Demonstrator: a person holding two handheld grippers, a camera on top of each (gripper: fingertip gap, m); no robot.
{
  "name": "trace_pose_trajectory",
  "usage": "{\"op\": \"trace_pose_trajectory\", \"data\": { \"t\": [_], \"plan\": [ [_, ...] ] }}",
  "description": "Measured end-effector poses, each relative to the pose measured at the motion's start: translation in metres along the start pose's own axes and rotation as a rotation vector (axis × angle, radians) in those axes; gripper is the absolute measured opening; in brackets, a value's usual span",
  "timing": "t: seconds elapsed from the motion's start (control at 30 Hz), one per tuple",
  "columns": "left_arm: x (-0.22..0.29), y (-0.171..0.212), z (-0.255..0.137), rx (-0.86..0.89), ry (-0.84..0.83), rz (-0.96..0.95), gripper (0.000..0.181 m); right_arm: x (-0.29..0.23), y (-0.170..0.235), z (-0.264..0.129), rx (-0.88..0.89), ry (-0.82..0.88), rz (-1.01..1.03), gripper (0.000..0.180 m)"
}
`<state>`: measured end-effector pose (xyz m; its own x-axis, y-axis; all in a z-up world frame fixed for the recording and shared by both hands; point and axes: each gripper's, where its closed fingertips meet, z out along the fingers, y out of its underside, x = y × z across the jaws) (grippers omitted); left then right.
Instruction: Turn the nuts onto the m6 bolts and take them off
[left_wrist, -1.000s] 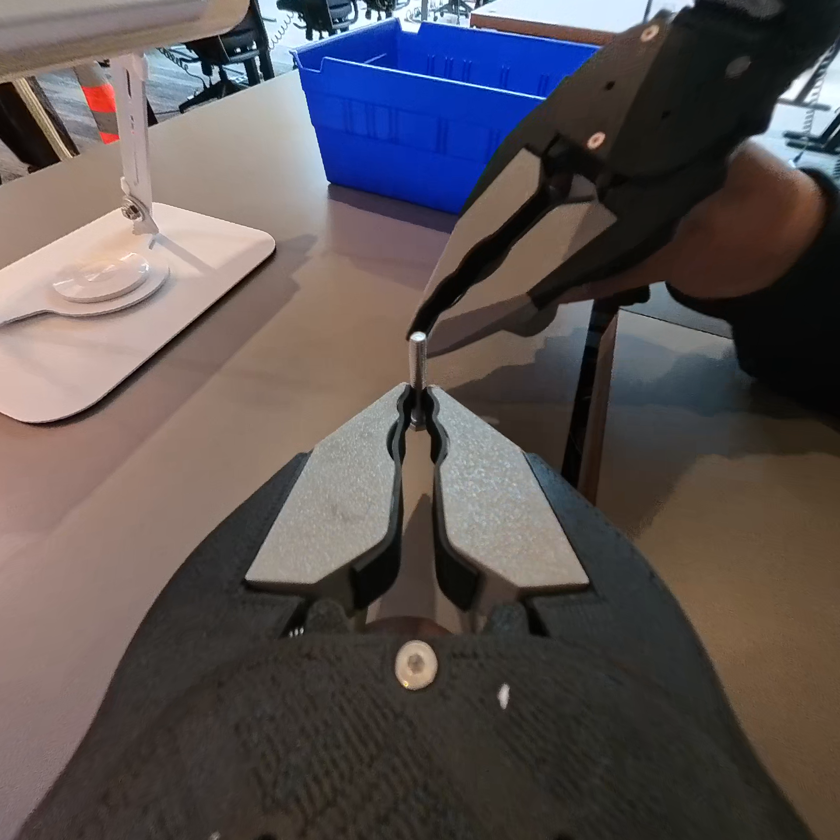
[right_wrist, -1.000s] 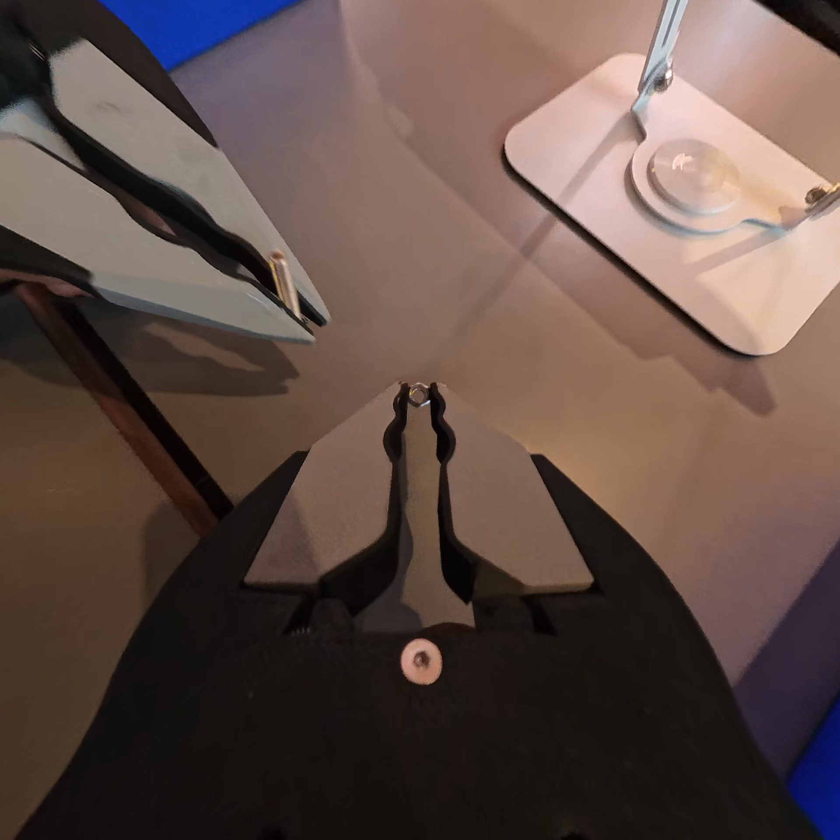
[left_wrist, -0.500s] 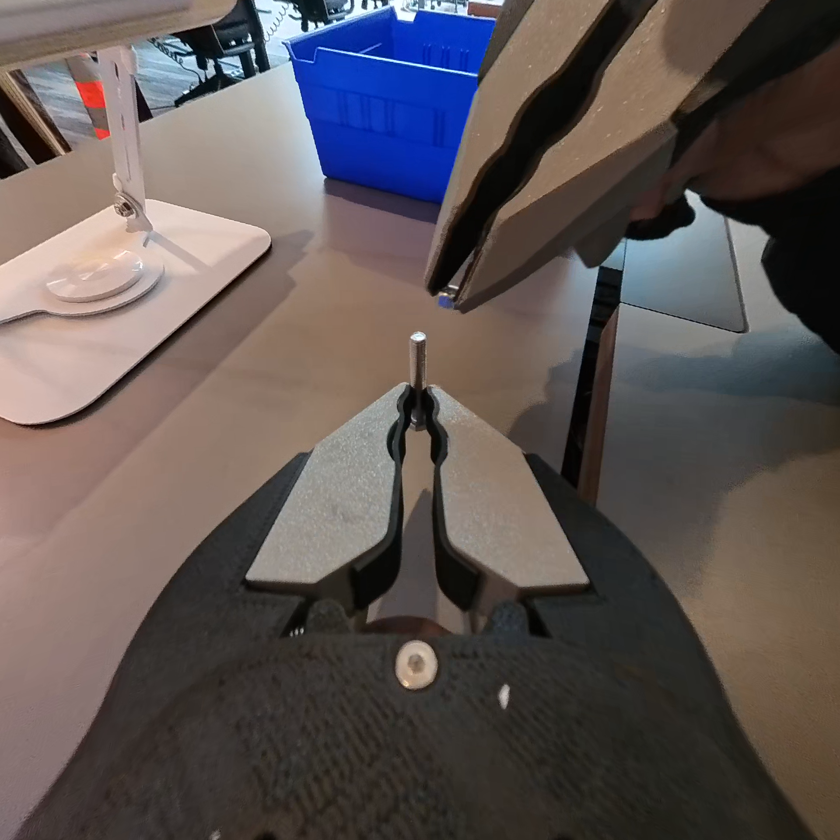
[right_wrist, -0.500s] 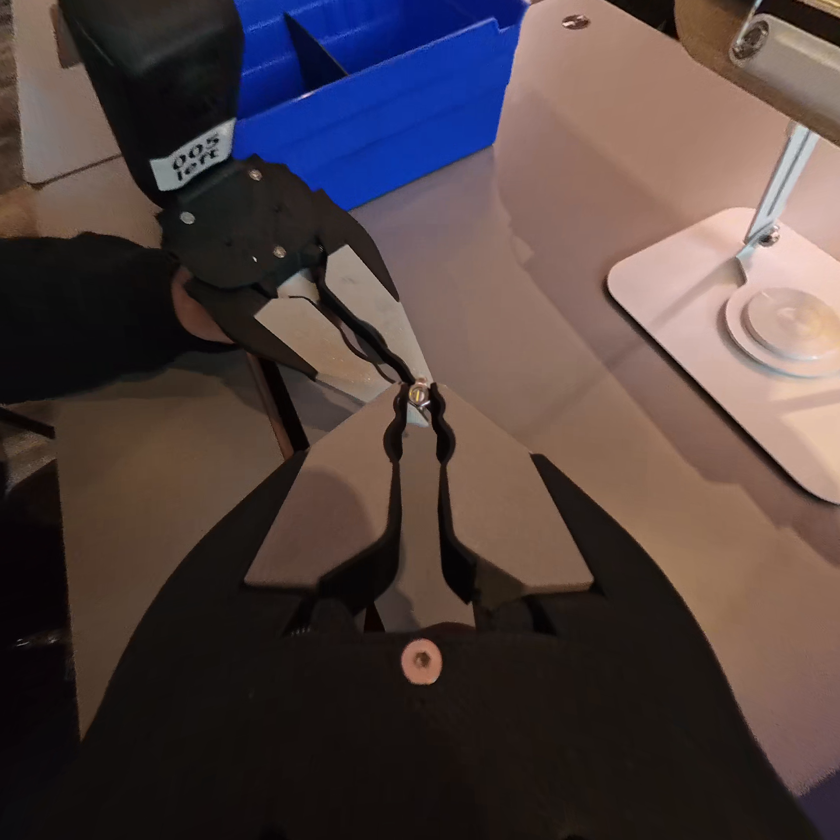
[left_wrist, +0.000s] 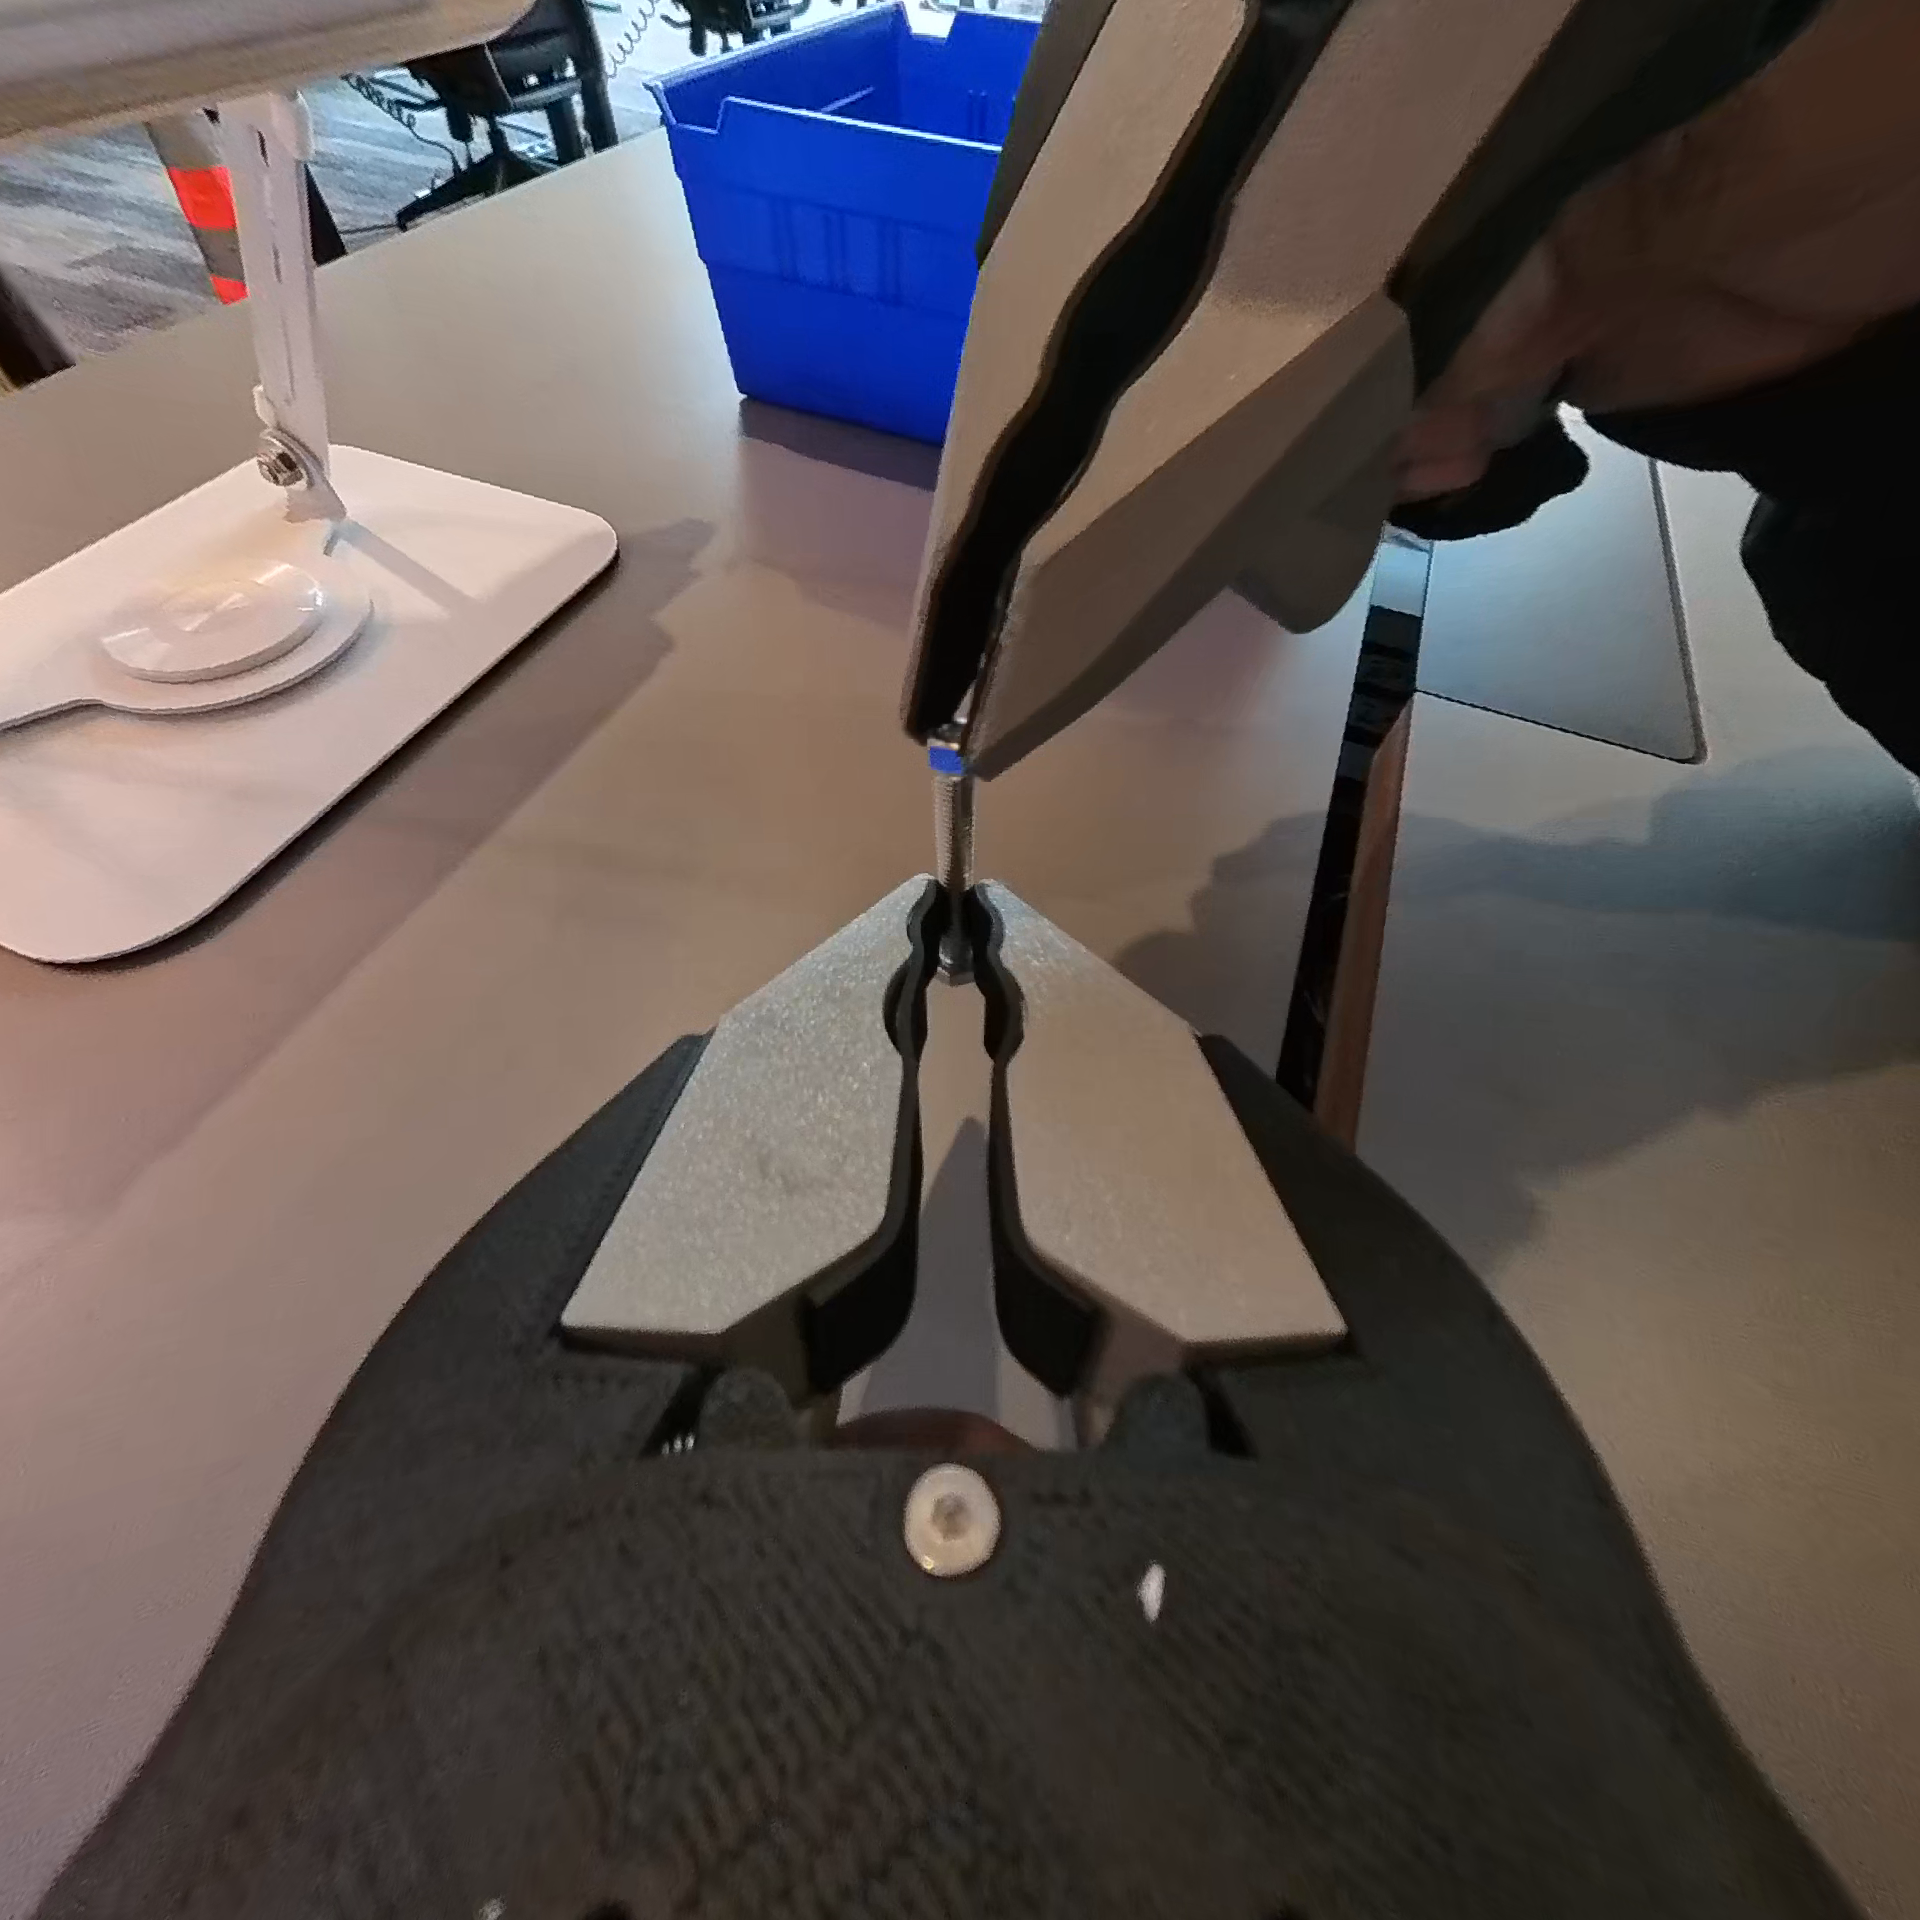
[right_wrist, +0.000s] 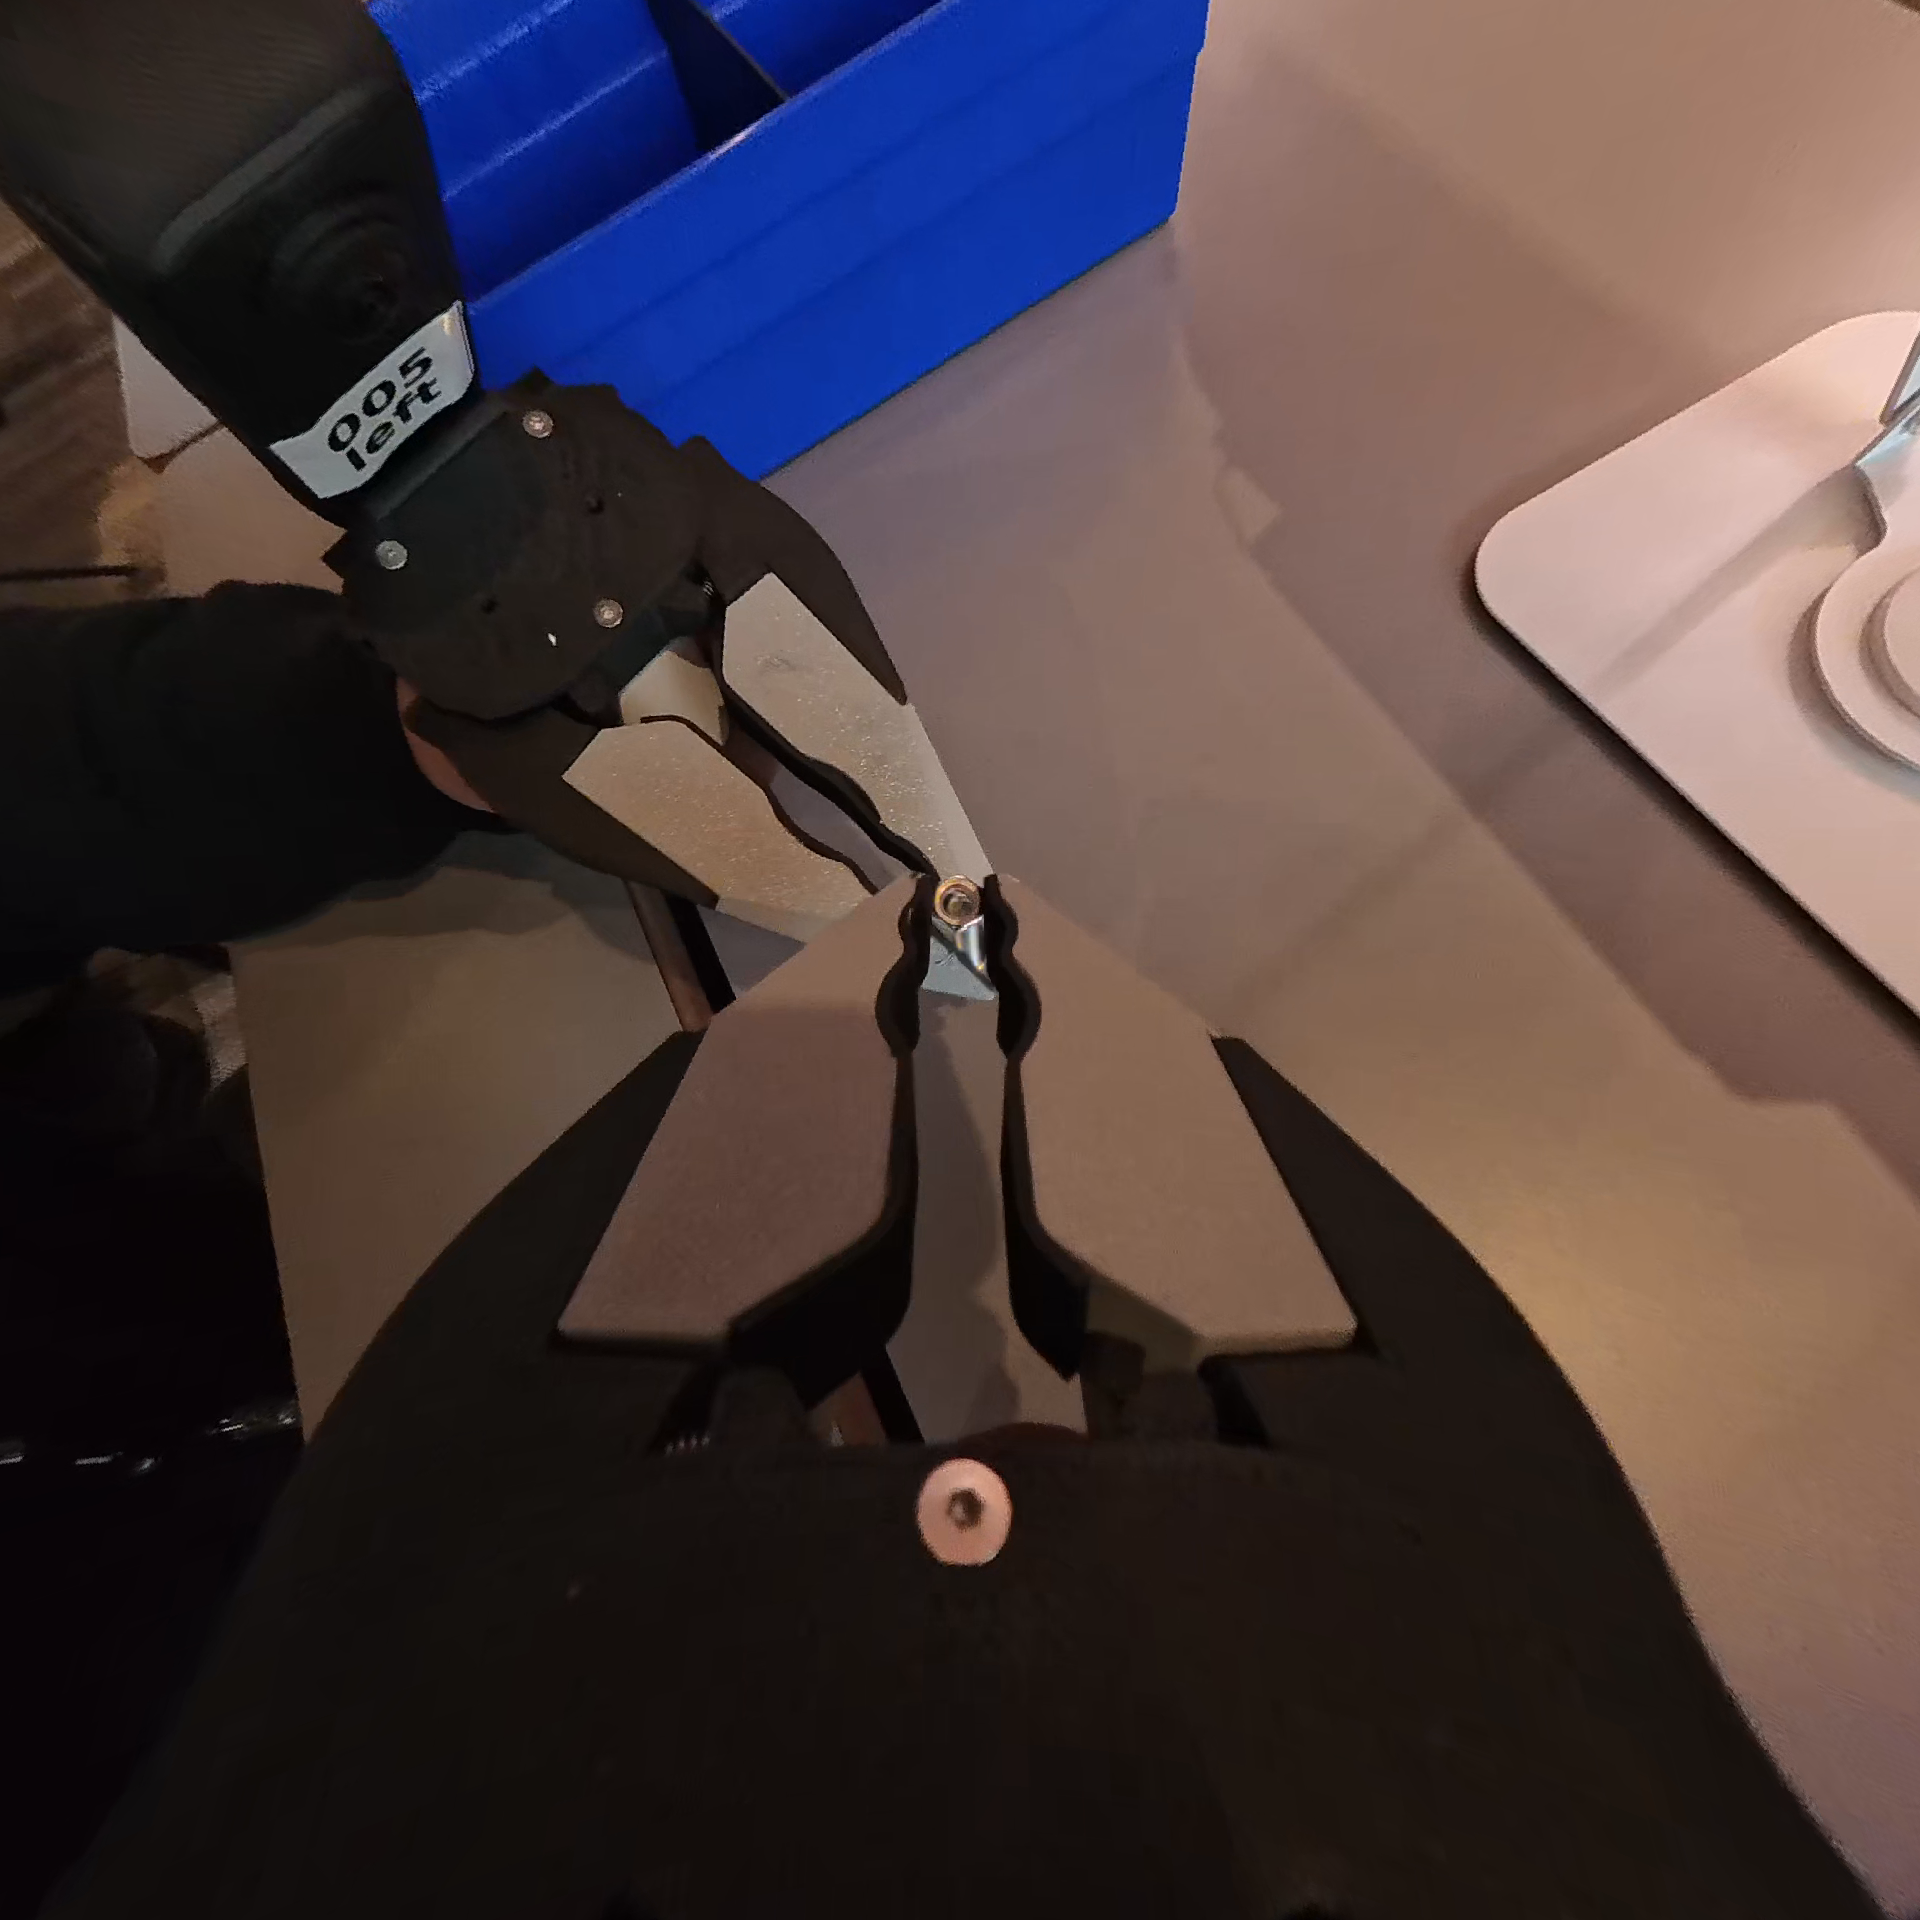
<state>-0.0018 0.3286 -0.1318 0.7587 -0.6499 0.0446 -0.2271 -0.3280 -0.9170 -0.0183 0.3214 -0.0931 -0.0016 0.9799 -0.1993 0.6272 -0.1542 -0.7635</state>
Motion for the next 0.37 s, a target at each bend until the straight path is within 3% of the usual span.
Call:
{"op": "trace_pose_trajectory", "data": {
  "t": [0.37],
  "plan": [
    [0.0004,0.0008,0.0007,-0.007,-0.003,0.006,0.002,0.0015,0.0026,0.0023,-0.045,0.044,-0.041,0.006]
  ]
}}
